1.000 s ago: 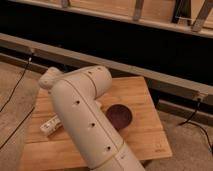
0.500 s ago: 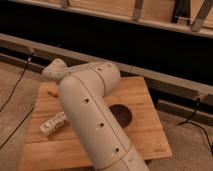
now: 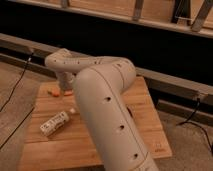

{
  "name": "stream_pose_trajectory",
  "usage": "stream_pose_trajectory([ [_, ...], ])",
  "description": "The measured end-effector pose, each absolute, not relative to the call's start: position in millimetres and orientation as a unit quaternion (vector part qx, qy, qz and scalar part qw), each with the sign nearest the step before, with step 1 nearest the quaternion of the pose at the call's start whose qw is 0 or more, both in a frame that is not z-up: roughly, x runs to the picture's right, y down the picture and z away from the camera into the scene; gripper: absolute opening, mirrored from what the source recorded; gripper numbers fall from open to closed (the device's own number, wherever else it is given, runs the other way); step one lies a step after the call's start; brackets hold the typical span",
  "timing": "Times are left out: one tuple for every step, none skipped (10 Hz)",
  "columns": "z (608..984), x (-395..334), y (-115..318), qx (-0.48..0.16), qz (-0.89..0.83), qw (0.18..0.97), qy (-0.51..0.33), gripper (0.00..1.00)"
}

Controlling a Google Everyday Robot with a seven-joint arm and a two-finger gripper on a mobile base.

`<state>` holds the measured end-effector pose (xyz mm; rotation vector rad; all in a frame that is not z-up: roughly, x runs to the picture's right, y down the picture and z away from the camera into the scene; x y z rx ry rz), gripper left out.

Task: Stand the bottle upright

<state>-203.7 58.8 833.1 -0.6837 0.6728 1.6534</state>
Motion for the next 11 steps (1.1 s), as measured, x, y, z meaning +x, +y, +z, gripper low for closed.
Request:
stream_pose_trajectory([
  [829, -208, 61, -0.302, 0.725, 0.55, 0.283, 0.78],
  [826, -212, 64, -0.311, 0.744, 0.52, 0.28, 0.78],
  [823, -220, 68, -0.322, 0.771, 0.475, 0.275, 0.78],
  [825, -227, 67, -0.323, 0.789, 0.449, 0.27, 0.78],
  [826, -232, 65, -0.322, 0.797, 0.436, 0.266, 0.78],
  [825, -235, 65, -0.321, 0.8, 0.43, 0.267, 0.78],
  [825, -235, 65, -0.32, 0.801, 0.429, 0.268, 0.78],
  [826, -234, 64, -0.32, 0.801, 0.429, 0.267, 0.78],
  [826, -234, 64, -0.32, 0.801, 0.429, 0.268, 0.78],
  [825, -235, 65, -0.32, 0.801, 0.429, 0.268, 0.78],
  [825, -235, 64, -0.32, 0.801, 0.429, 0.268, 0.78],
])
